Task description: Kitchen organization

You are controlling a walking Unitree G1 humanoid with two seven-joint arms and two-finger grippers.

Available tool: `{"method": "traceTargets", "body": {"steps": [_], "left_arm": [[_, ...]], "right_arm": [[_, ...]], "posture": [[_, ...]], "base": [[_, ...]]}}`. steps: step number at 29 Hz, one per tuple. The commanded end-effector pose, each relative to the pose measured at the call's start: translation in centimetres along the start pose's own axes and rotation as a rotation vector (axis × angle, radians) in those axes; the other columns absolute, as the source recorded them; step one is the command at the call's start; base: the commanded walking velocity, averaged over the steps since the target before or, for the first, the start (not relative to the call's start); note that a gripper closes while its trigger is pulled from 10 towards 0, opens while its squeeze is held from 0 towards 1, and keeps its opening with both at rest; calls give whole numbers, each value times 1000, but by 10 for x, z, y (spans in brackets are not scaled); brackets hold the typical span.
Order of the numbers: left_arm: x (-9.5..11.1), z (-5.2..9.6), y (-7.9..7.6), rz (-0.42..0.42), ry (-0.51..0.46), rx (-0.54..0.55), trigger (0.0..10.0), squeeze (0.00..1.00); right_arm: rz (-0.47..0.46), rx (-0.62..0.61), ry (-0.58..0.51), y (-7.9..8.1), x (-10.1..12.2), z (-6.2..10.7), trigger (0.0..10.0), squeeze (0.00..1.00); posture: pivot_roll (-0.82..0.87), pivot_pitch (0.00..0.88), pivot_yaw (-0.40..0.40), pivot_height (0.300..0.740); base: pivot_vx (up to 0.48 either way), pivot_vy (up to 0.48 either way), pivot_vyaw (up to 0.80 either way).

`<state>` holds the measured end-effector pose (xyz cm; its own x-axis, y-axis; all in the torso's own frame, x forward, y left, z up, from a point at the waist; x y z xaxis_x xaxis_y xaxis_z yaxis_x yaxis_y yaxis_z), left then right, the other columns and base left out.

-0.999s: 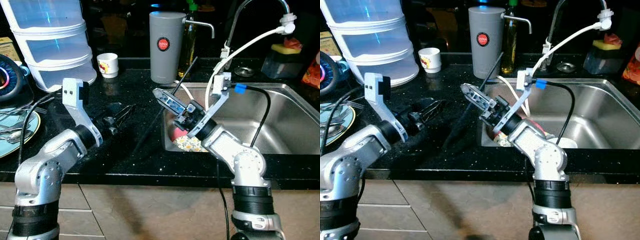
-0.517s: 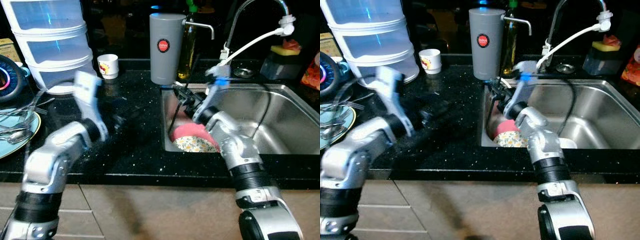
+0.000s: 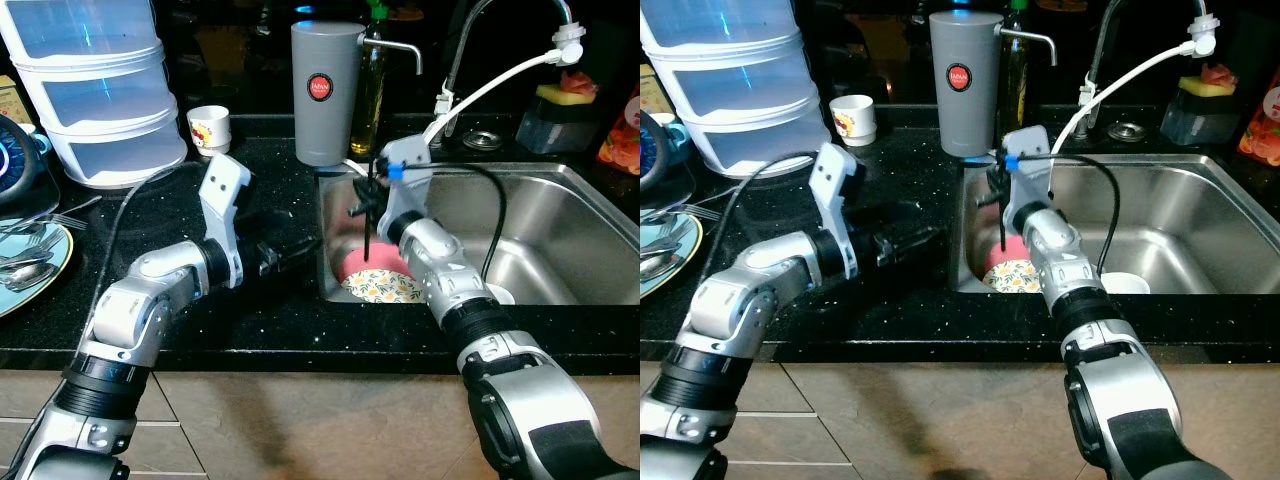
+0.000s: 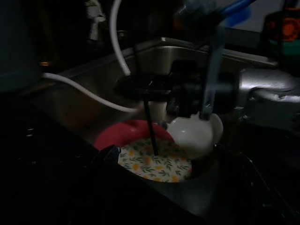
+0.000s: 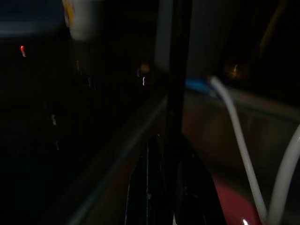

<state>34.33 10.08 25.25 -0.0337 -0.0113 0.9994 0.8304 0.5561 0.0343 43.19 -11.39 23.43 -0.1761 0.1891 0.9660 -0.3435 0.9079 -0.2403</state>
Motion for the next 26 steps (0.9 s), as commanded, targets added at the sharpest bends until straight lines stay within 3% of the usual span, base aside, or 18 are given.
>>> {"method": "traceTargets", "body": {"steps": [1, 3, 4, 5, 7, 8, 18, 19, 26], "left_arm": [[-10, 2, -2, -13, 59, -35, 10000, 0], [-13, 1, -4, -11, 73, -61, 10000, 0], [-15, 0, -5, -7, 79, -78, 10000, 0], [-16, -3, -6, -6, 83, -90, 10000, 0], [-16, -3, -6, -6, 83, -90, 10000, 0], [-19, -8, -6, -11, 101, -116, 10000, 0], [-27, -10, 3, -80, 192, -81, 10000, 0], [-27, -9, 3, -79, 193, -81, 10000, 0], [-27, -6, 5, -75, 194, -82, 10000, 0]], "right_arm": [[42, 40, 91, 5, -18, 3, 3412, 0], [53, 56, 129, 8, -27, 4, 3882, 0], [70, 70, 163, 9, -34, 6, 4863, 0], [86, 77, 189, 10, -38, 7, 6902, 0], [86, 77, 189, 10, -38, 7, 6902, 0], [138, 93, 233, 8, -45, 9, 10000, 0], [161, 130, 279, 5, -50, 12, 10000, 0], [163, 135, 281, 5, -50, 12, 10000, 1000], [168, 148, 286, 8, -50, 11, 10000, 1000]], "posture": [[-1, 114, 22, 740], [-3, 115, 22, 740], [-3, 115, 22, 740], [-3, 115, 23, 740], [-3, 115, 23, 740], [-5, 110, 25, 740], [-12, 92, 23, 740], [-12, 88, 22, 740], [-8, 74, 19, 740]], "base": [[0, 0, 0], [0, 0, 0], [0, 0, 0], [0, 0, 0], [0, 0, 0], [0, 0, 0], [0, 0, 0], [0, 0, 0], [0, 0, 0]]}}
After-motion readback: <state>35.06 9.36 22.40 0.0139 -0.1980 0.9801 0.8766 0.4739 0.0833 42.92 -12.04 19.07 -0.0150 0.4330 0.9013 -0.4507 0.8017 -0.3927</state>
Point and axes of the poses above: a point about 5 cm out from each wrist's last joint towards the gripper, its own z axis pointing back from the gripper into the wrist, its own x axis along the axis of the wrist's last joint, y = z × x, the point moved 2 cm from there along -z, pointing out of the wrist towards the gripper, and after that the axes turned 3 degrees about z, right-handed, at the moved point
